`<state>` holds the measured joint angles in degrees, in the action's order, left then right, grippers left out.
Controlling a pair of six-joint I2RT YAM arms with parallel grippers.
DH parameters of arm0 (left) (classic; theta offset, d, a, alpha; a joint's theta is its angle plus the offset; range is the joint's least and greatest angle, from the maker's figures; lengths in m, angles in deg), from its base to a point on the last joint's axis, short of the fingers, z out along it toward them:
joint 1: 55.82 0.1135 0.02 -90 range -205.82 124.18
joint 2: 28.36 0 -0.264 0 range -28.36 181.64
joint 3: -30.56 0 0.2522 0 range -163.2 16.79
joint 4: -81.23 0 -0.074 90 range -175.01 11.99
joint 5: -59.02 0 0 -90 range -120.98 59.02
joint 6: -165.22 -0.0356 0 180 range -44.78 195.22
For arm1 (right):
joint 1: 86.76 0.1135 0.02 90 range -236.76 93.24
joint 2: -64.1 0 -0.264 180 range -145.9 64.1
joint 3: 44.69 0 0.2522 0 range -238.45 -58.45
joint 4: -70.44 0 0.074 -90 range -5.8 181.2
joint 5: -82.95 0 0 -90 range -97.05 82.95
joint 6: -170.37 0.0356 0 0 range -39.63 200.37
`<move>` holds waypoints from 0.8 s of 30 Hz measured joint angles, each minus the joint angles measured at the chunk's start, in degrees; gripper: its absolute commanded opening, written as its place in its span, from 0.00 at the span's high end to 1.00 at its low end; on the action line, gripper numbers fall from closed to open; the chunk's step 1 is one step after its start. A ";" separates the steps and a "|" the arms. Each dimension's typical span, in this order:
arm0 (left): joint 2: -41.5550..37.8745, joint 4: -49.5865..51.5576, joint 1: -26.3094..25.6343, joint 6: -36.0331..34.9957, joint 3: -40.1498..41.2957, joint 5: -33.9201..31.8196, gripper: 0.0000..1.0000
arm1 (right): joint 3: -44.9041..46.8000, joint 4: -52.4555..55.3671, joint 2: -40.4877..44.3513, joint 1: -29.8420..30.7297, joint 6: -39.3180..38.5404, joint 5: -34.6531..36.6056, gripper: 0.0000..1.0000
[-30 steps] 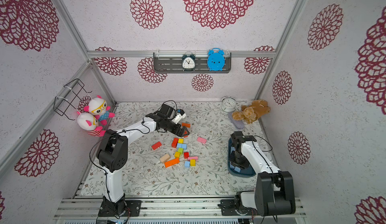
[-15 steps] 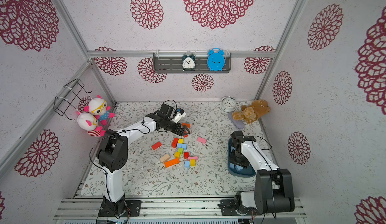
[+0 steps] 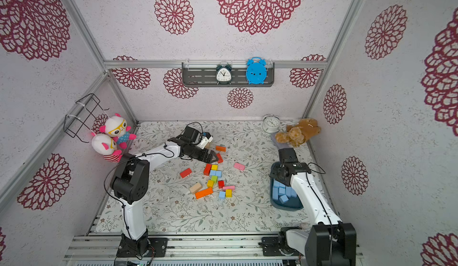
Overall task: Pick out the blue building blocks
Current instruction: Move the storage box to the center of the board.
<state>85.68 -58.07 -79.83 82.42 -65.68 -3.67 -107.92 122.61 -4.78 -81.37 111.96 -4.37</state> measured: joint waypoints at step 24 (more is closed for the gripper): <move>-2.08 2.67 -4.28 -14.58 0.76 -9.05 0.08 | 7.02 -18.82 -7.98 5.60 -0.04 -8.46 0.51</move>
<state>83.60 -55.40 -84.12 67.84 -64.92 -12.72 -100.91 103.79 -12.76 -75.78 111.92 -12.83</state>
